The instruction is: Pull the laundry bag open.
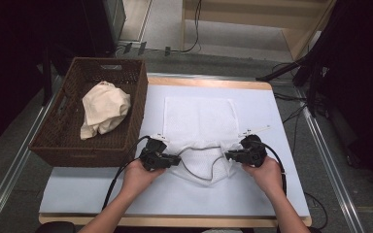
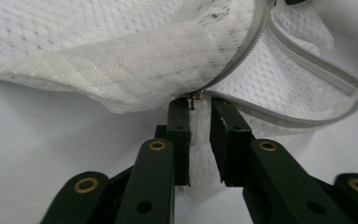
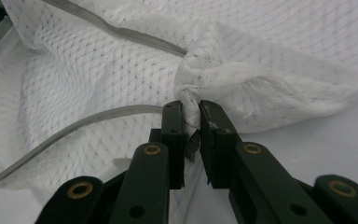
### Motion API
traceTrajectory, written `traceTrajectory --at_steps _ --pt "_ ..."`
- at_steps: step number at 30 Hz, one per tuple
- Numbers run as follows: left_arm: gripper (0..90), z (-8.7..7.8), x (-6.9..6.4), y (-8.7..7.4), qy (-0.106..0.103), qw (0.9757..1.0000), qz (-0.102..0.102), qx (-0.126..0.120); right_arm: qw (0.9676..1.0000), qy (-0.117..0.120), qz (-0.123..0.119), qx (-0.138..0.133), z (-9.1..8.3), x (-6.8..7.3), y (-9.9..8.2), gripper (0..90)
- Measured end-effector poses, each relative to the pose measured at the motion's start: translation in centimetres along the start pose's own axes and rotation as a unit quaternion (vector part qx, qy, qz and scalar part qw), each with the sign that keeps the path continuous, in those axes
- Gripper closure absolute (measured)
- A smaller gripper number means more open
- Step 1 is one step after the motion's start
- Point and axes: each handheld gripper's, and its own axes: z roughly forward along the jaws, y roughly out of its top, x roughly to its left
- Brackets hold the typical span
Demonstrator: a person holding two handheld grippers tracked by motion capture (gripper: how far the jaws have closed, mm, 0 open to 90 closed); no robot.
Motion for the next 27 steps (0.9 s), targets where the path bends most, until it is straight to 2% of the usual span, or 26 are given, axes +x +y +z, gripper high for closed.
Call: traceTrajectory --at_steps 3,4,5,6,7,10,13,18,21,27 --pt "66.5 -0.8 -0.2 0.1 -0.013 0.9999 -0.004 -0.003 0.9997 -0.006 0.002 -0.022 -1.2 0.0 -0.2 73.8" --pt "62.0 -0.8 -0.2 0.1 -0.013 0.9999 -0.004 -0.003 0.9997 -0.006 0.002 -0.022 -1.2 0.0 -0.2 73.8" --pt "57.8 -1.3 -0.5 0.1 -0.011 0.9999 0.000 0.000 0.9992 -0.008 0.000 -0.040 -2.1 0.2 -0.3 69.8" --pt "56.1 -1.3 -0.5 0.1 -0.011 0.9999 0.000 0.000 0.9992 -0.008 0.000 -0.040 -2.1 0.2 -0.3 69.8" --pt "53.9 -1.9 -0.8 0.0 -0.012 0.9999 0.009 -0.004 0.9981 -0.013 -0.009 -0.059 -2.9 0.4 -0.4 65.4" --pt "46.5 -2.4 -0.9 0.1 -0.016 0.9998 0.010 -0.009 0.9972 -0.018 -0.009 -0.072 -3.4 0.7 -0.4 60.1" --pt "43.5 -3.3 -1.0 0.1 -0.024 0.9996 0.010 -0.013 0.9962 -0.018 -0.010 -0.085 -3.8 1.0 -0.3 56.5" --pt "42.6 -3.7 -1.1 -0.1 -0.024 0.9995 0.014 -0.013 0.9964 -0.012 -0.012 -0.083 -4.3 1.5 -0.1 48.6" --pt "41.8 -4.0 -1.0 -0.1 -0.023 0.9995 0.013 -0.017 0.9969 -0.014 -0.024 -0.074 -4.0 2.0 -0.2 47.5" --pt "40.8 -4.8 -1.1 -0.2 -0.023 0.9992 0.015 -0.028 0.9954 -0.002 -0.033 -0.090 -3.7 2.6 0.2 45.1"
